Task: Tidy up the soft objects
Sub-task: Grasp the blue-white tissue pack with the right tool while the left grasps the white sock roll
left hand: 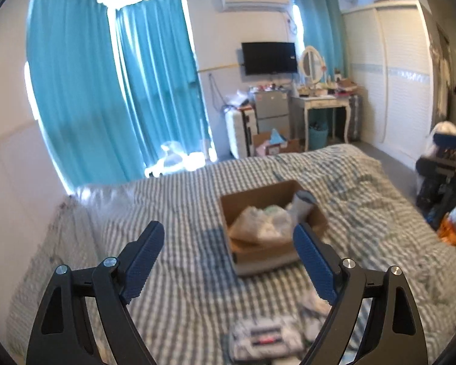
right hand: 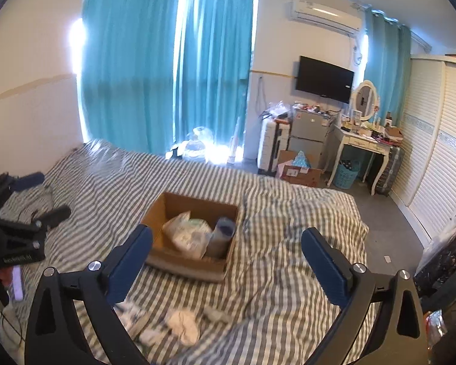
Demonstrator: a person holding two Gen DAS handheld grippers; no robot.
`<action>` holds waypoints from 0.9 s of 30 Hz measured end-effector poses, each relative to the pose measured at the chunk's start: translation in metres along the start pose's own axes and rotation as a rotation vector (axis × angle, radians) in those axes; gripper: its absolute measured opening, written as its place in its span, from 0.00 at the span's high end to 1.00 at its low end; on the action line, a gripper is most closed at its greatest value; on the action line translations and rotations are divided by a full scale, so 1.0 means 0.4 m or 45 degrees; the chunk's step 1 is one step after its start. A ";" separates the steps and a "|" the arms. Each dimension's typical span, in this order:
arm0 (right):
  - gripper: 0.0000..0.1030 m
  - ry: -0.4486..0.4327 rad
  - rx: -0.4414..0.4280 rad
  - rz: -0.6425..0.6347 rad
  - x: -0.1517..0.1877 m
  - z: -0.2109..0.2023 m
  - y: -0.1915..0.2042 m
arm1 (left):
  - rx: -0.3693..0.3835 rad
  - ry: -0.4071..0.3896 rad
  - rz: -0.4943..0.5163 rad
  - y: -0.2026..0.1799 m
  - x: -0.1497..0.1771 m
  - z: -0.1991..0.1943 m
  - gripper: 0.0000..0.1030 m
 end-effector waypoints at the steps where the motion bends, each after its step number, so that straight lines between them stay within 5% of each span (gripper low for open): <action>1: 0.04 0.007 -0.012 -0.017 0.020 -0.022 0.012 | 0.001 0.001 -0.010 -0.003 0.021 -0.018 0.14; 10: 0.04 0.098 -0.153 -0.124 0.248 -0.139 0.161 | 0.001 0.086 -0.085 -0.047 0.220 -0.073 0.14; 20: 0.04 0.420 -0.288 -0.061 0.569 -0.012 0.240 | -0.142 0.202 -0.125 -0.066 0.422 0.011 0.14; 27: 0.25 0.562 -0.368 -0.079 0.676 0.078 0.301 | -0.127 0.302 -0.154 -0.068 0.523 0.050 0.14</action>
Point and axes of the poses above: each gripper's, at about its wrist camera, not at the fingertips, and z roughly the way its jaws point, y to its left, x to its underside, the point moved 7 cm from there along z, roughly the way its jaws point, and after that the axes turned 4 degrees about x, right-handed, at the moved point
